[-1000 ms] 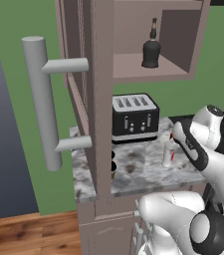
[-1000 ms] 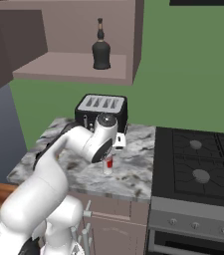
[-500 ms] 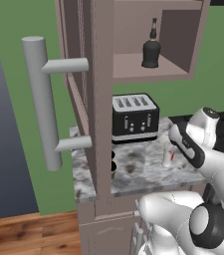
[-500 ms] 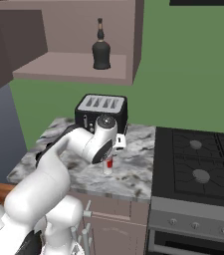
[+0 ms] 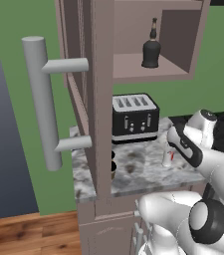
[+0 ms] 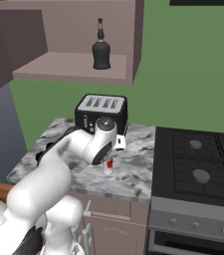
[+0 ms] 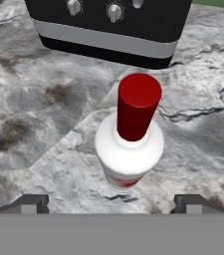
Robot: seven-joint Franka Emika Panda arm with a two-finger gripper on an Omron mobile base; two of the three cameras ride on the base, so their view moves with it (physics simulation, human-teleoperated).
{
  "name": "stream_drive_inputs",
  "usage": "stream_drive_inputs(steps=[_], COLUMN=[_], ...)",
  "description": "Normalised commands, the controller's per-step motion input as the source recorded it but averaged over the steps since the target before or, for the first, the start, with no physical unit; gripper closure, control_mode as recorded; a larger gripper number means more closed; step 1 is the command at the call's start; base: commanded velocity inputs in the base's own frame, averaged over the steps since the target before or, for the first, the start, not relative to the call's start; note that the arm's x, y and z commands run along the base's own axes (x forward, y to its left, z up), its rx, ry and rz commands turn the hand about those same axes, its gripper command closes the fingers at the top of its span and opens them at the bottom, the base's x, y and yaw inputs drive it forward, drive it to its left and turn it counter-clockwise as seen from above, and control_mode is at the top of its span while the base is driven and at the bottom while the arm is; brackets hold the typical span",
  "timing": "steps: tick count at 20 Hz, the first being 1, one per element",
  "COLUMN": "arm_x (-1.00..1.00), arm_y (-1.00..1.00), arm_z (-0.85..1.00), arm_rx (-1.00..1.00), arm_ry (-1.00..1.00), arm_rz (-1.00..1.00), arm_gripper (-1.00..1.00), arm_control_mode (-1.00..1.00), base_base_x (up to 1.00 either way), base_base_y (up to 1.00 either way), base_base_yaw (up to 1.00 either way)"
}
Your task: Sort all alcoholic drinks to one cabinet, and non-alcoholic drinks to the other.
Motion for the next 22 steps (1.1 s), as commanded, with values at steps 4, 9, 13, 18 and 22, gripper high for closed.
stream_drive_inputs(steps=[4,9,13,18,22], arm_x=[0.05,0.08,0.11,0.08,0.06], arm_y=[0.00,0.00,0.00,0.00,0.00], arm_z=[-0.08,-0.05,-0.07,-0.07,-0.07], arm_rx=[0.00,0.00,0.00,0.00,0.00], arm_ry=[0.00,0.00,0.00,0.00,0.00], arm_rz=[0.00,0.00,0.00,0.00,0.00], arm_gripper=[-1.00,-1.00,-1.00,-1.00,-1.00], arm_control_mode=[-1.00,-1.00,-1.00,-1.00,-1.00], base_base_x=[0.00,0.00,0.00,0.00,0.00], base_base_y=[0.00,0.00,0.00,0.00,0.00], base_base_yaw=[0.00,0.00,0.00,0.00,0.00])
